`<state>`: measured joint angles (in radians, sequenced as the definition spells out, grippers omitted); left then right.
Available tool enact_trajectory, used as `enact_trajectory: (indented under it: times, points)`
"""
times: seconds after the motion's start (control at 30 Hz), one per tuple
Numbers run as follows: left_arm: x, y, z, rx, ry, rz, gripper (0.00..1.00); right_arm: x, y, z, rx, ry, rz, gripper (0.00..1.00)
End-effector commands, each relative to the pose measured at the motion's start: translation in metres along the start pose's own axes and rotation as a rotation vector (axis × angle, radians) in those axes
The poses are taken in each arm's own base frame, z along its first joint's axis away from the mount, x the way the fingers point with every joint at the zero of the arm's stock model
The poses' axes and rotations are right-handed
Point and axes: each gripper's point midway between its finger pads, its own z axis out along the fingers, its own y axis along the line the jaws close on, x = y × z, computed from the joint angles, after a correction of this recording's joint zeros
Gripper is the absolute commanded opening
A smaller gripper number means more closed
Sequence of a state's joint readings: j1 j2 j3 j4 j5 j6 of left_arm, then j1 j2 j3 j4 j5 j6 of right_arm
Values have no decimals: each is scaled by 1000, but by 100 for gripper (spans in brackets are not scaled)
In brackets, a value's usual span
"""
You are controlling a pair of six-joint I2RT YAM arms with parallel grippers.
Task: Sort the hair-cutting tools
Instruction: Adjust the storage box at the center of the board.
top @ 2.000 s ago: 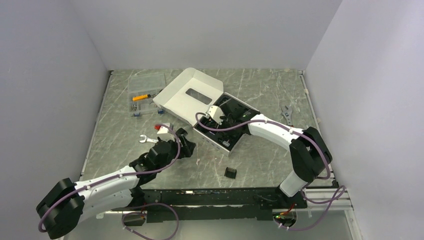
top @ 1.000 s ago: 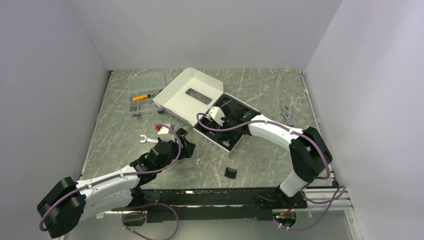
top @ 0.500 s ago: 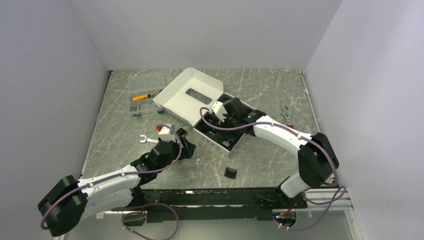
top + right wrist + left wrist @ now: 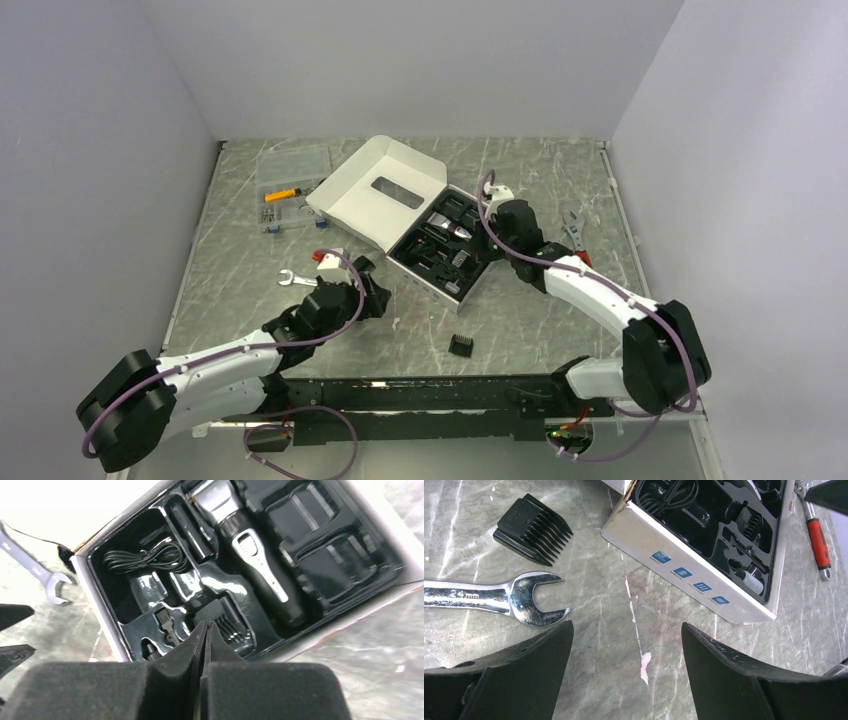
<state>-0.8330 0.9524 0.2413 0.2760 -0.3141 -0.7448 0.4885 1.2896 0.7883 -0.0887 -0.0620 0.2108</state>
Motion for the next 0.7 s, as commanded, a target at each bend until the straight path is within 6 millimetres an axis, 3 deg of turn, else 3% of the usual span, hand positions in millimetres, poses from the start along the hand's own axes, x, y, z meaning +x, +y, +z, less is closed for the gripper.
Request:
enact_trajectory:
  times: [0.0,0.3,0.43,0.57,0.67]
  points:
    - [-12,-7,-1,8,-36,-17,85,-11,32,13,-140,-57,241,0]
    - [-14,-8,2,-4,-35,-21,85,3,13,35,-30,-26,264,0]
    - [-12,-11,5,-6,-21,-13,85,26,-2,44,42,36,285,0]
    - [-11,-11,6,-8,-20,-12,85,43,-10,49,85,82,300,0]
    - [-11,-11,7,-10,-20,-11,85,41,-12,45,90,62,301,0]
